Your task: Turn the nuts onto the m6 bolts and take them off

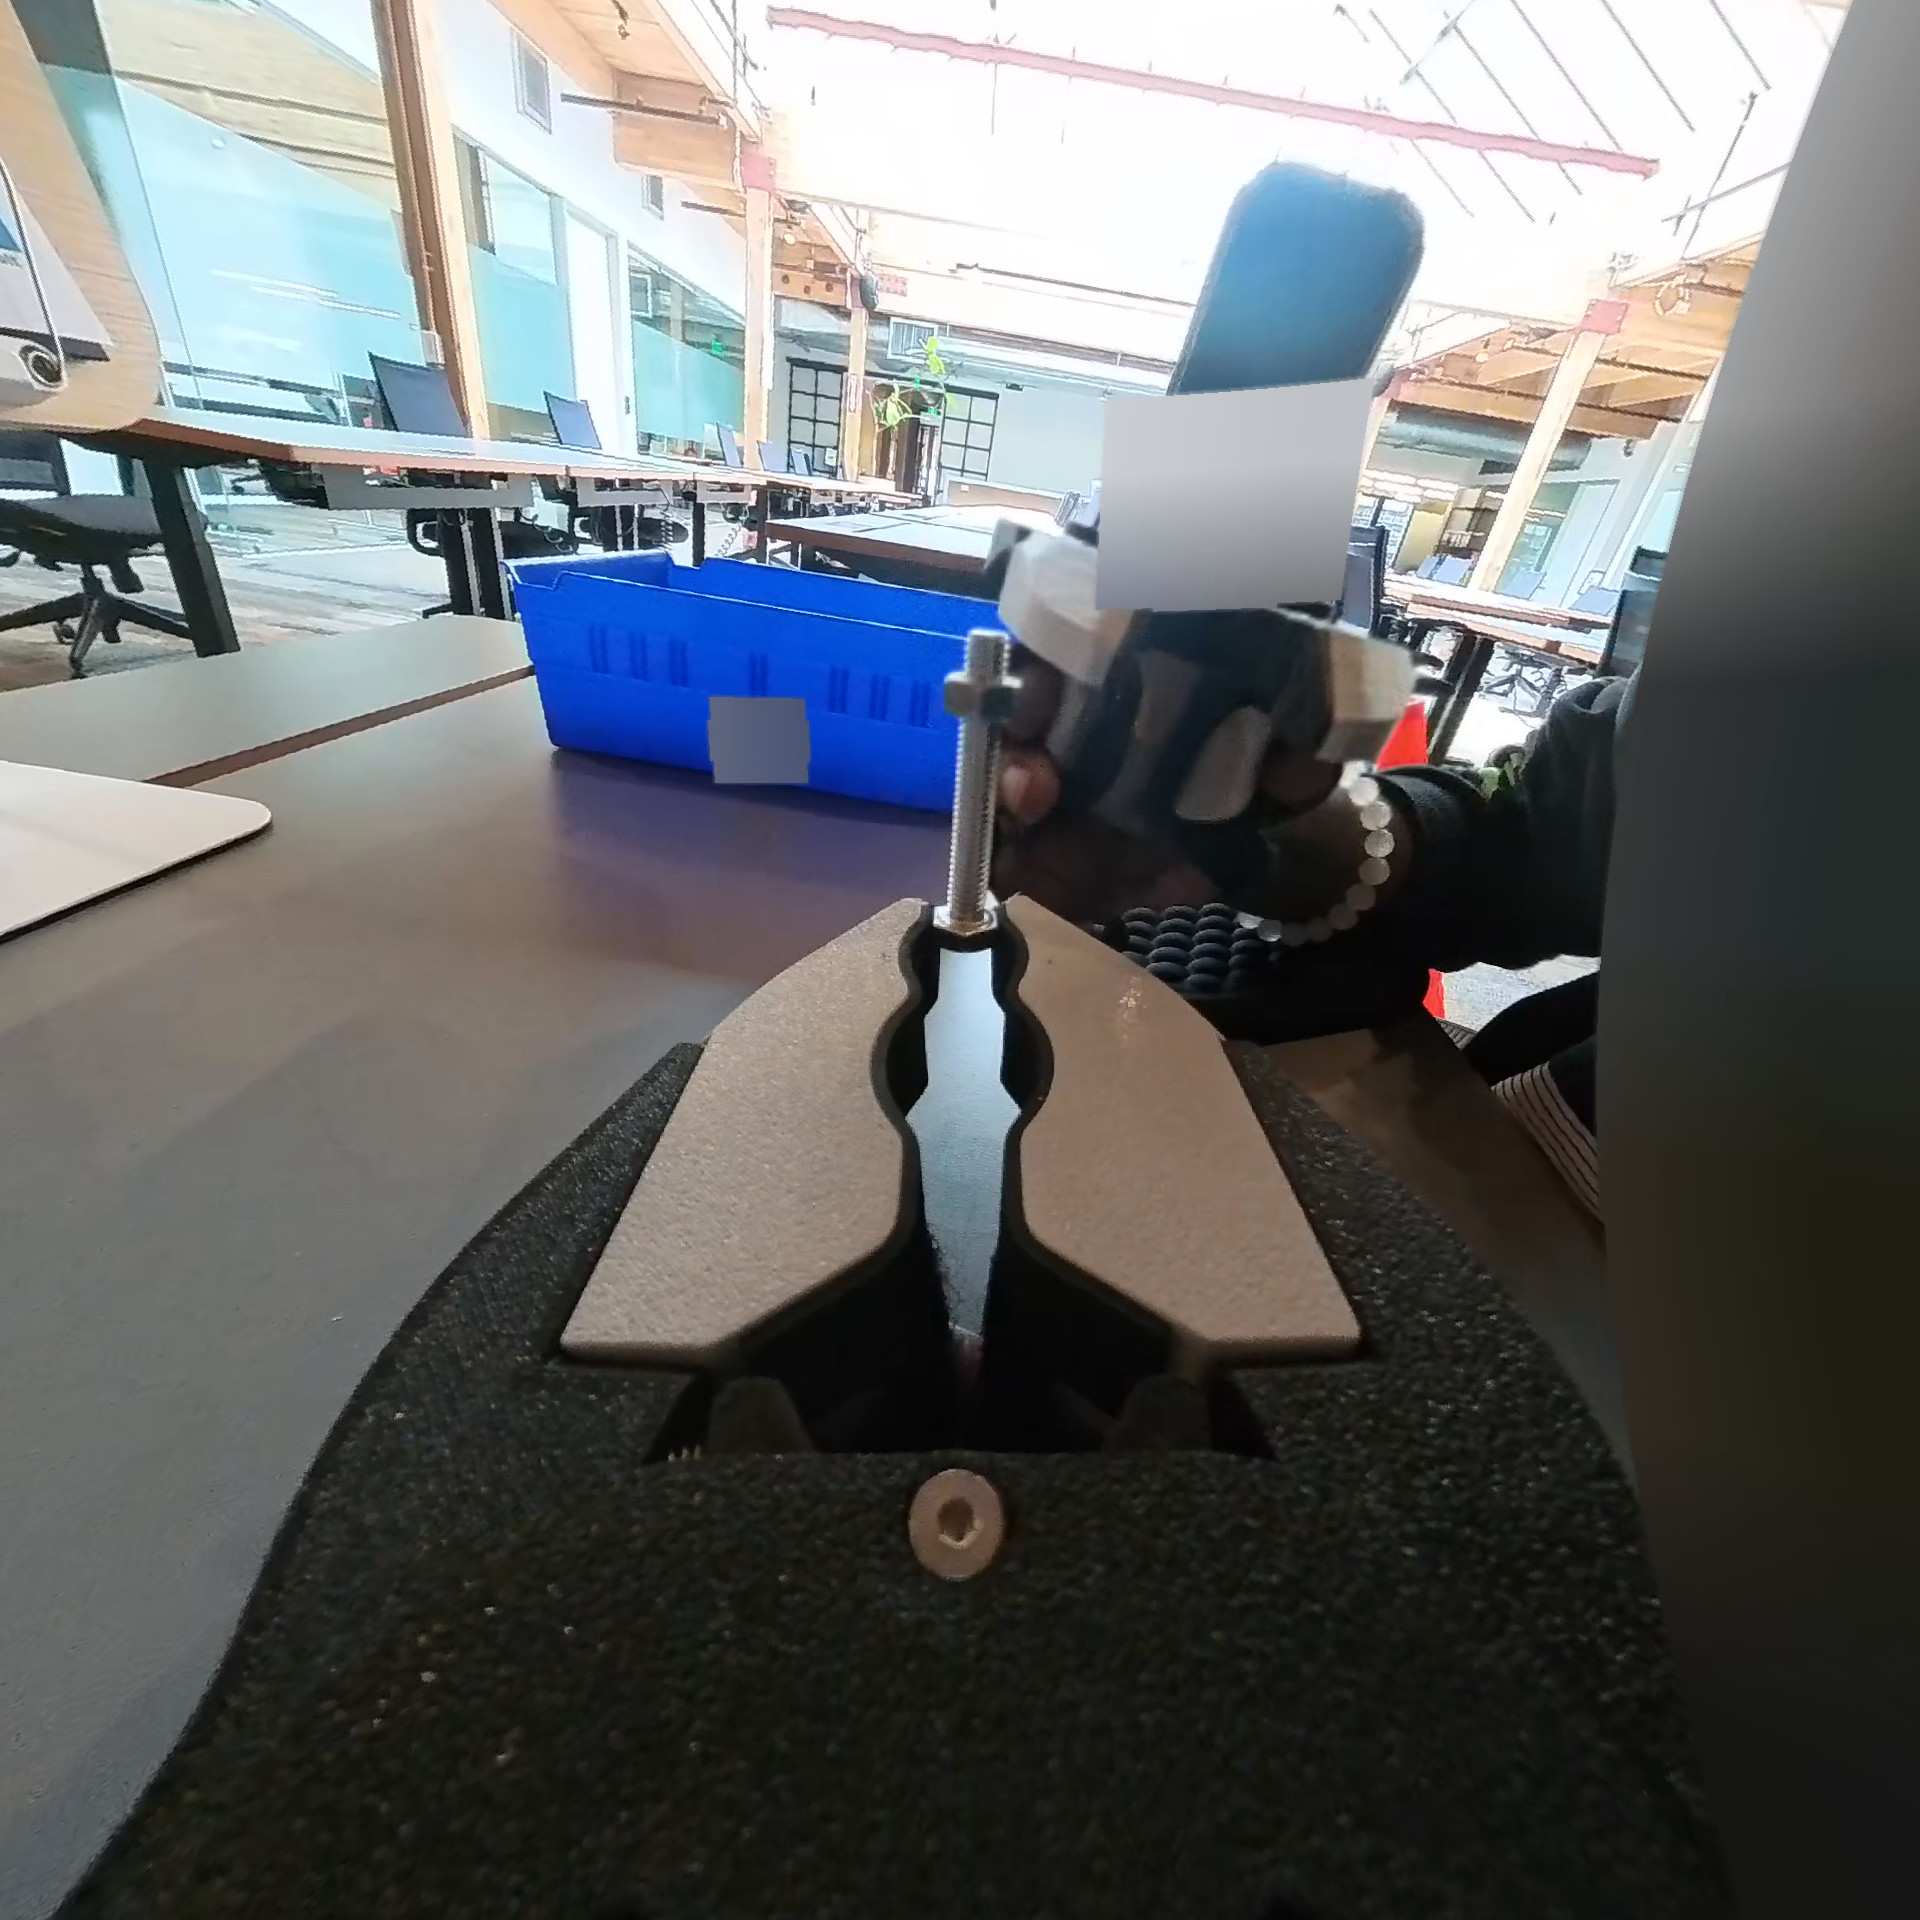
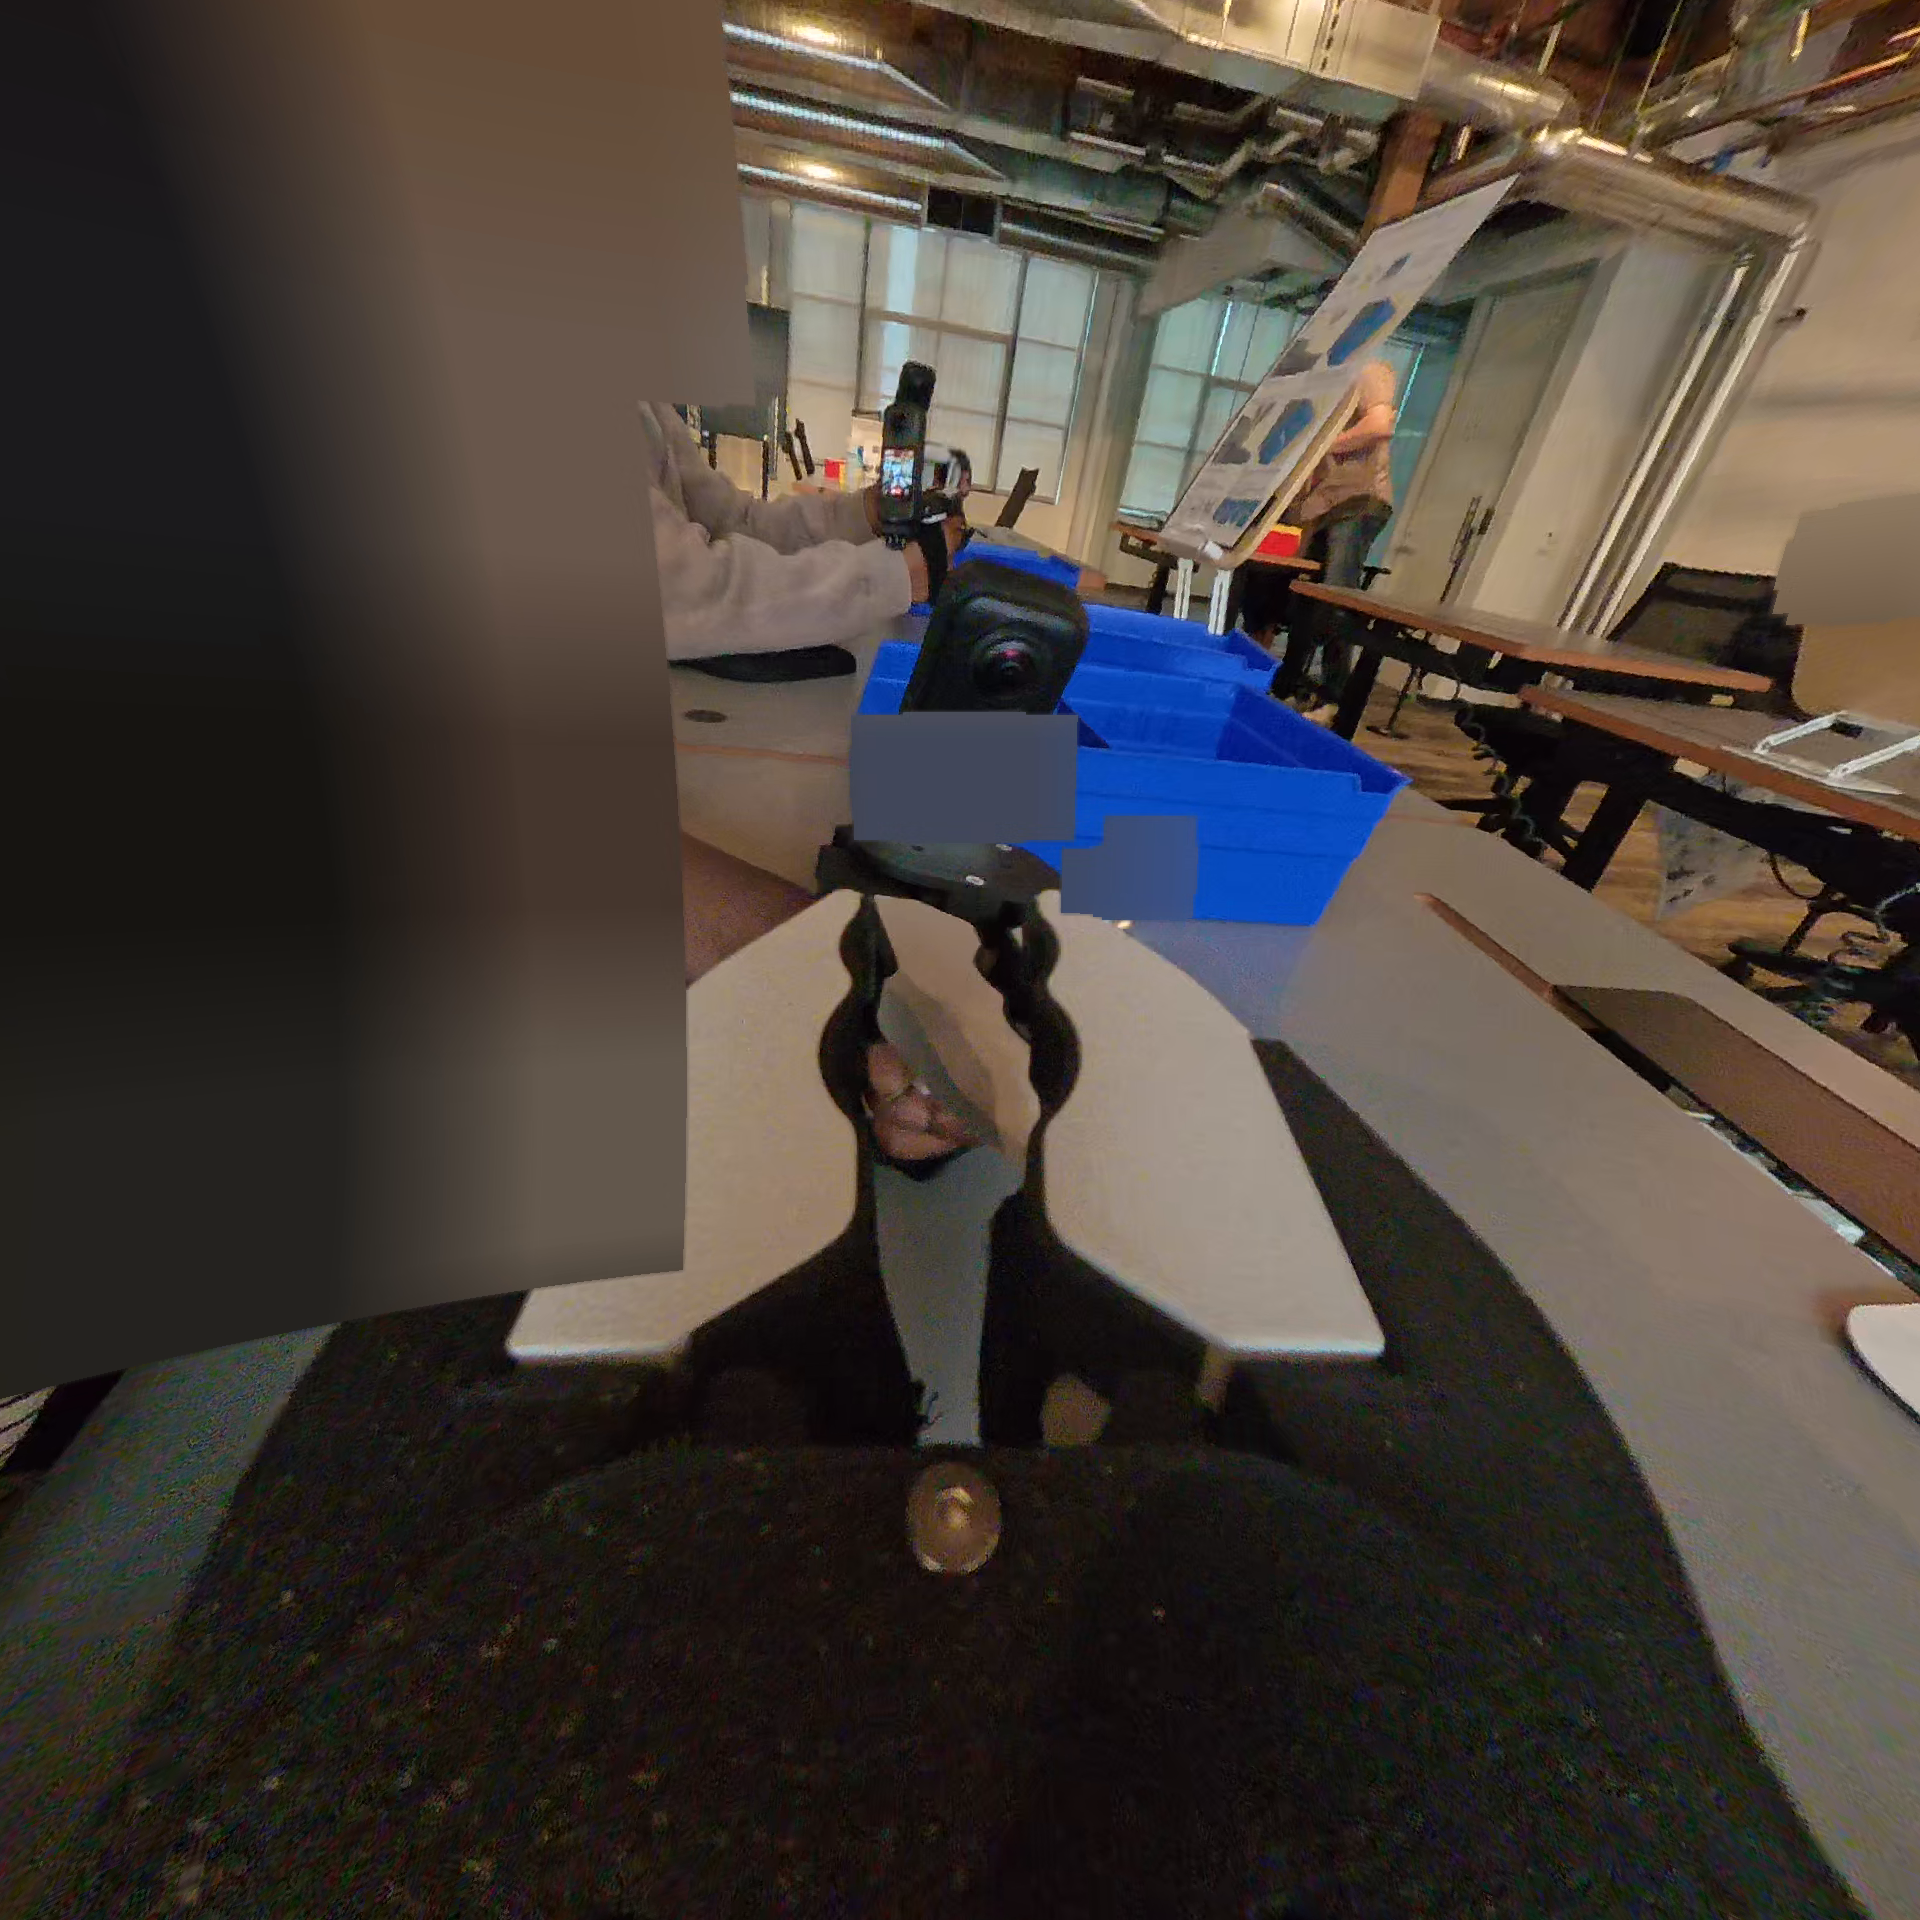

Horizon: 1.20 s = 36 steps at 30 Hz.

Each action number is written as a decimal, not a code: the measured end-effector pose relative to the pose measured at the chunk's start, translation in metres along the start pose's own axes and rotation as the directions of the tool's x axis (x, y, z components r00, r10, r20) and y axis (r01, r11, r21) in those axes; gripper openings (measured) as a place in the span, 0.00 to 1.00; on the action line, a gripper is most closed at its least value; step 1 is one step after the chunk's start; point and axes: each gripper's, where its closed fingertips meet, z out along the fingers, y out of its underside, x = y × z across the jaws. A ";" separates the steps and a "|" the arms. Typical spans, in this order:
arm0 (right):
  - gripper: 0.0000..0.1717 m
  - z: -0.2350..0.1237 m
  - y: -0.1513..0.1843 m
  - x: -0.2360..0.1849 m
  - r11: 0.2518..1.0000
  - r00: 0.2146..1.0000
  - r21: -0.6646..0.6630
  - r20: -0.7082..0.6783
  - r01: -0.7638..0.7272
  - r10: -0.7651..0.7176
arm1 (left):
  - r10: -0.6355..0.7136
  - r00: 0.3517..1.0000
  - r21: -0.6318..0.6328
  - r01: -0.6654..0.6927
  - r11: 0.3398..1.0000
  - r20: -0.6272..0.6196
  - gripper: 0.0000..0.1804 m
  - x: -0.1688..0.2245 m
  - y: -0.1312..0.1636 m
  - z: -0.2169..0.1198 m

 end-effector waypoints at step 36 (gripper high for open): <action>0.15 0.001 0.004 0.003 1.000 1.000 -0.018 -0.013 0.013 -0.013 | 0.002 1.000 -0.002 -0.002 1.000 0.000 0.05 0.000 0.000 0.000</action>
